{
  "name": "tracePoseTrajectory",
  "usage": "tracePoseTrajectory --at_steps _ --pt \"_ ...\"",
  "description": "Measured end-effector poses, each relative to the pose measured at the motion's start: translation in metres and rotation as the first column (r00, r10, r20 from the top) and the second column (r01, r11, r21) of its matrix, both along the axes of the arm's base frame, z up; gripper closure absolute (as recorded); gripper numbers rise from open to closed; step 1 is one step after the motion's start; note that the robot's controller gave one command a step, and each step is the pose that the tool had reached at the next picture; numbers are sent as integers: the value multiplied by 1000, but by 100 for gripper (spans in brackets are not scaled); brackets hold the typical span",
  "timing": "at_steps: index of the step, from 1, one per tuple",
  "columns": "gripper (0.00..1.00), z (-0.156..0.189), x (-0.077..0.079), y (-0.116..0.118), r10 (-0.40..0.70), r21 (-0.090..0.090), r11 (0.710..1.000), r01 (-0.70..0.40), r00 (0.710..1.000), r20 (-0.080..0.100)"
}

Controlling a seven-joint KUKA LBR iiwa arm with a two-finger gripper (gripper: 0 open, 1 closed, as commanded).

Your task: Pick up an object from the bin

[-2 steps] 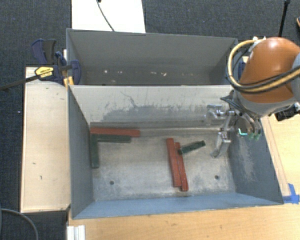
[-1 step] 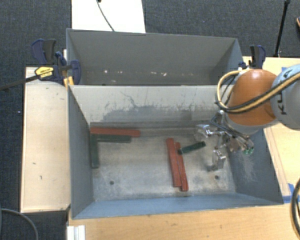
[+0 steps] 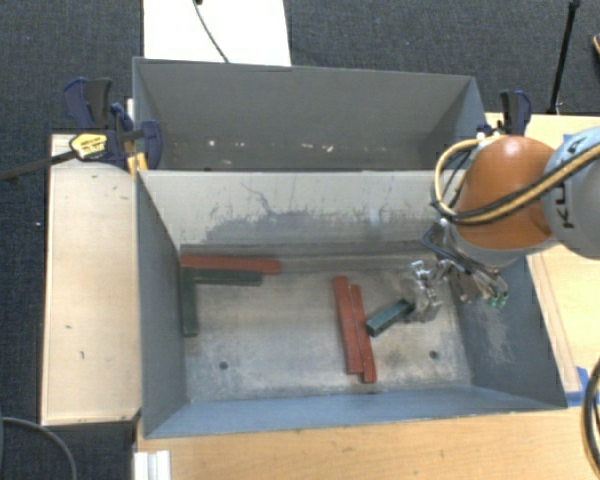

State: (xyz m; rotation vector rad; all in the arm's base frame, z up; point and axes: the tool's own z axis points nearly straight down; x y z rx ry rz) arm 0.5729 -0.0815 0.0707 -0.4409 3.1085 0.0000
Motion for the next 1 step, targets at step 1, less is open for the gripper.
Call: tracePoseTrajectory --at_steps 1 --pt "100 134 13 -4 76 -2 997 -76 997 10"
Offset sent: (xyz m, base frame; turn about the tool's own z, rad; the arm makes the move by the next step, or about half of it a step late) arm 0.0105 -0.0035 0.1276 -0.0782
